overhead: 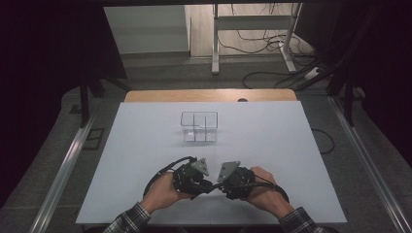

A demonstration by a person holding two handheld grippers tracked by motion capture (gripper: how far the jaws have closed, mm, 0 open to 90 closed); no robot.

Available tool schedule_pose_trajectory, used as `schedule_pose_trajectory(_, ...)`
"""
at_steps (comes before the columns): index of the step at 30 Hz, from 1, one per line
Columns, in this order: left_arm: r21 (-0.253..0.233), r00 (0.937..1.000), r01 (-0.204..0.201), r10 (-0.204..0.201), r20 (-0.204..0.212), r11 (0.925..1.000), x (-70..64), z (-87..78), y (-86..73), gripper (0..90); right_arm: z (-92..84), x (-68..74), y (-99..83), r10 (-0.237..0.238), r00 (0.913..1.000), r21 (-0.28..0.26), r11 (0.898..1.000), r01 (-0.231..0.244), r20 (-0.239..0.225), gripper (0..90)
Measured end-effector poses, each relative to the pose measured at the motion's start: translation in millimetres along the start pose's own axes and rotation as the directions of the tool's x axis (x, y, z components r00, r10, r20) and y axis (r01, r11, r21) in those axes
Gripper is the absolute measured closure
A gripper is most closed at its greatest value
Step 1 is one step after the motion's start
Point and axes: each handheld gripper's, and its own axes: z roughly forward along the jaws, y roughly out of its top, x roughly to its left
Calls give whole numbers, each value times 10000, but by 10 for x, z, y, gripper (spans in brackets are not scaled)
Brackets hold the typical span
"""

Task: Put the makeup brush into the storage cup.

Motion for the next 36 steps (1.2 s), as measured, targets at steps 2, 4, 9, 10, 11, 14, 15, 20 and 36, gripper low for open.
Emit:
schedule_pose_trajectory(2,-443,9998,-68,59,-198,9990,-20,-43,4,746,3,5,-16,-232,9972,311,9992,254,-705,725)
schedule_pose_trajectory(4,-1097,9978,-246,175,-644,9937,-39,-120,7,708,2,35,-27,-275,9931,276,9991,308,-1139,782)
schedule_pose_trajectory(9,-1477,9848,-585,329,-1704,9873,-52,-186,-33,326,-29,-33,-54,357,9928,158,9993,-341,-1143,783)
schedule_pose_trajectory(10,-1498,9818,-535,246,-1885,9873,-43,-181,-41,255,-34,-44,-66,487,9928,168,9987,-472,-1093,783)
schedule_pose_trajectory(11,-1524,9800,-402,92,-1987,9875,-30,-178,-51,210,-37,-58,-78,565,9930,186,9983,-548,-1039,783)
schedule_pose_trajectory(14,-1735,9754,-48,-336,-2178,9848,21,-194,-86,105,-40,-95,-117,857,9913,156,9963,-846,-1003,783)
schedule_pose_trajectory(15,-1808,9735,45,-457,-2242,9835,34,-205,-98,87,-43,-101,-123,904,9907,156,9959,-892,-1021,783)
schedule_pose_trajectory(20,-2196,9635,466,-1019,-2476,9745,84,-259,-178,54,-64,-122,-161,1209,9884,149,9927,-1200,-924,782)
schedule_pose_trajectory(36,-3426,9508,1896,-2592,-1699,9202,223,-343,-463,32,-107,-177,-226,1885,9814,39,9821,-1885,-362,781)
